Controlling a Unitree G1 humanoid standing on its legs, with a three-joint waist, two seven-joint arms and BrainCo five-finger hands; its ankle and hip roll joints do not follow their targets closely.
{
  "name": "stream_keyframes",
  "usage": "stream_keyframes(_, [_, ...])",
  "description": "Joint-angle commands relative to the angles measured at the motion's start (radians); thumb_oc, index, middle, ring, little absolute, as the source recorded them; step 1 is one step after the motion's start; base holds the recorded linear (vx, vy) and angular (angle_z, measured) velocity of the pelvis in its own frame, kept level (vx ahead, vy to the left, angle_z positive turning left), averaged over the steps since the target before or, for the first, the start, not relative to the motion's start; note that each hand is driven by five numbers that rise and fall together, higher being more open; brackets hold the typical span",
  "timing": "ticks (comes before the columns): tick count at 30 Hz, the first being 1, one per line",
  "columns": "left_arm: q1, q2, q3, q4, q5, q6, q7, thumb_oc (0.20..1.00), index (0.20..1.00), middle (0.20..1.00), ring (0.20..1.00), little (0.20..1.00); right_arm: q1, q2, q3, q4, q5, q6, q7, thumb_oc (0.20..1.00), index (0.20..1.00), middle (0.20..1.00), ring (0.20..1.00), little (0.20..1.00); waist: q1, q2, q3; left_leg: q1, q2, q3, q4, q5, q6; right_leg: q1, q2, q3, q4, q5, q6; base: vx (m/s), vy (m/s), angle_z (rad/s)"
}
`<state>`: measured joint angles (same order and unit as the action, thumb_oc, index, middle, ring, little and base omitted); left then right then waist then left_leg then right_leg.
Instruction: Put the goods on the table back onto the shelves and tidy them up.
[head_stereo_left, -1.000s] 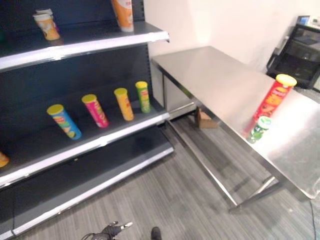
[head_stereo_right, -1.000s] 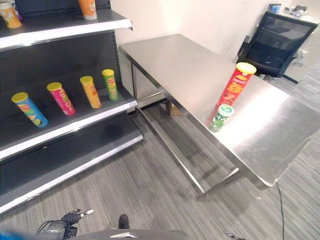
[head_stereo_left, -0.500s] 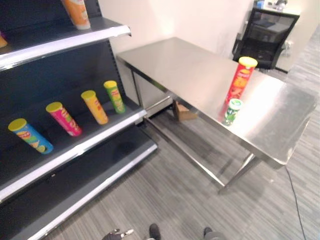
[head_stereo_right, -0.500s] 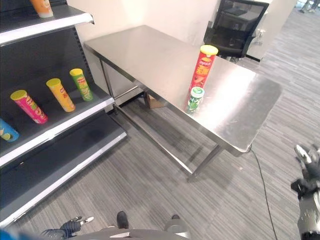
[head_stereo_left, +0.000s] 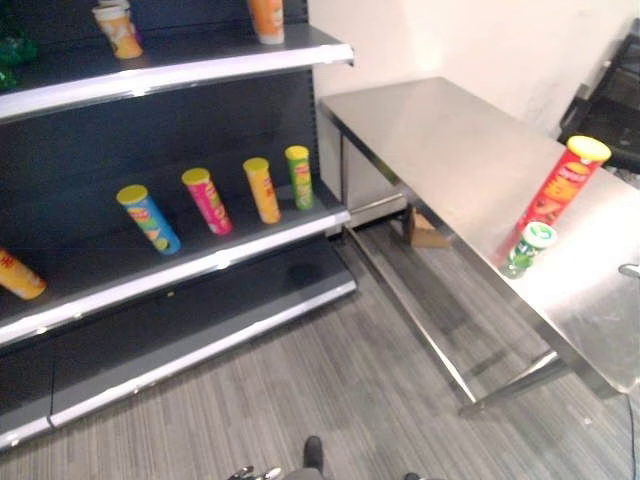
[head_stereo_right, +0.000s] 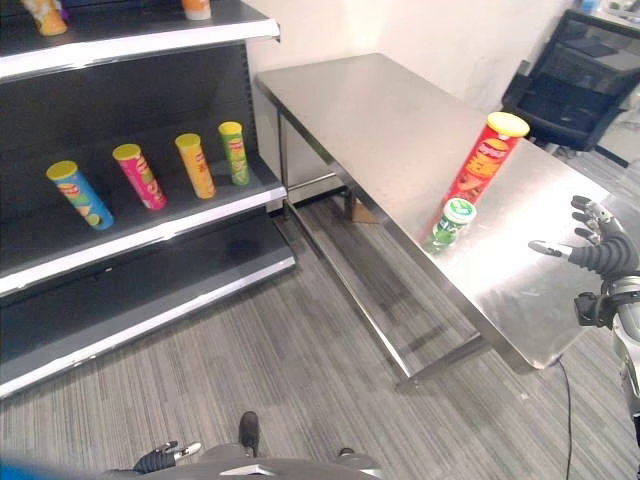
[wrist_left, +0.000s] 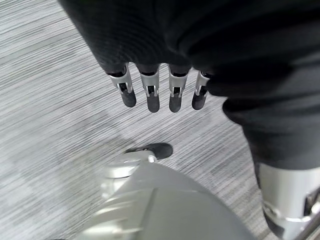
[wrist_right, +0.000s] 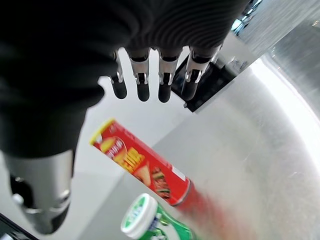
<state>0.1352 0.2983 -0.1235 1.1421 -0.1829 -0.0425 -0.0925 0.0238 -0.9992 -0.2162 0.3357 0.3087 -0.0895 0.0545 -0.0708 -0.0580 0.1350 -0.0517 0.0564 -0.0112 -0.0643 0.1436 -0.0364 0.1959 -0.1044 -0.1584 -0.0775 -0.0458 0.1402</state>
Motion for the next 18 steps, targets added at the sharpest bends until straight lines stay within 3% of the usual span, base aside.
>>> stream_keyframes(1, [-0.055, 0.034, 0.0, -0.03, -0.031, -0.015, 0.013, 1.0, 1.0, 1.0, 1.0, 1.0, -0.09, -0.055, 0.053, 0.051, -0.115, -0.001, -0.029, 1.0, 1.0, 1.0, 1.0, 1.0, 0.03, -0.021, -0.014, 0.103, 0.059, 0.004, 0.081, -0.217, -0.071, -0.135, -0.013, 0.017, 0.058, -0.018, 0.0, 0.06, -0.14, 0.24])
stream_keyframes(7, [-0.054, 0.035, -0.014, -0.039, -0.04, -0.013, 0.018, 1.0, 1.0, 1.0, 1.0, 1.0, -0.127, -0.06, 0.132, 0.073, -0.147, 0.007, -0.02, 1.0, 1.0, 1.0, 1.0, 1.0, 0.038, -0.007, -0.002, 0.096, 0.084, -0.024, 0.048, -0.173, -0.095, -0.12, 0.013, -0.02, 0.052, -0.046, -0.024, 0.03, -0.121, 0.13])
stream_keyframes(10, [-0.059, 0.034, -0.021, -0.048, -0.041, -0.009, 0.019, 1.0, 1.0, 1.0, 1.0, 1.0, -0.104, -0.051, 0.119, 0.083, -0.173, 0.015, -0.038, 1.0, 1.0, 1.0, 1.0, 1.0, 0.034, -0.005, 0.011, 0.056, 0.08, 0.001, 0.059, -0.151, -0.098, -0.118, 0.0, -0.067, 0.049, -0.046, -0.022, -0.03, -0.044, 0.37])
stream_keyframes(18, [-0.047, 0.025, -0.034, -0.047, -0.004, -0.01, 0.02, 1.0, 1.0, 1.0, 1.0, 1.0, -0.156, 0.017, 0.168, 0.144, -0.22, 0.014, -0.069, 1.0, 1.0, 1.0, 1.0, 1.0, 0.036, 0.022, 0.003, 0.089, 0.079, 0.048, 0.038, -0.159, -0.091, -0.086, 0.0, -0.082, 0.038, -0.053, -0.025, 0.04, -0.004, 0.31])
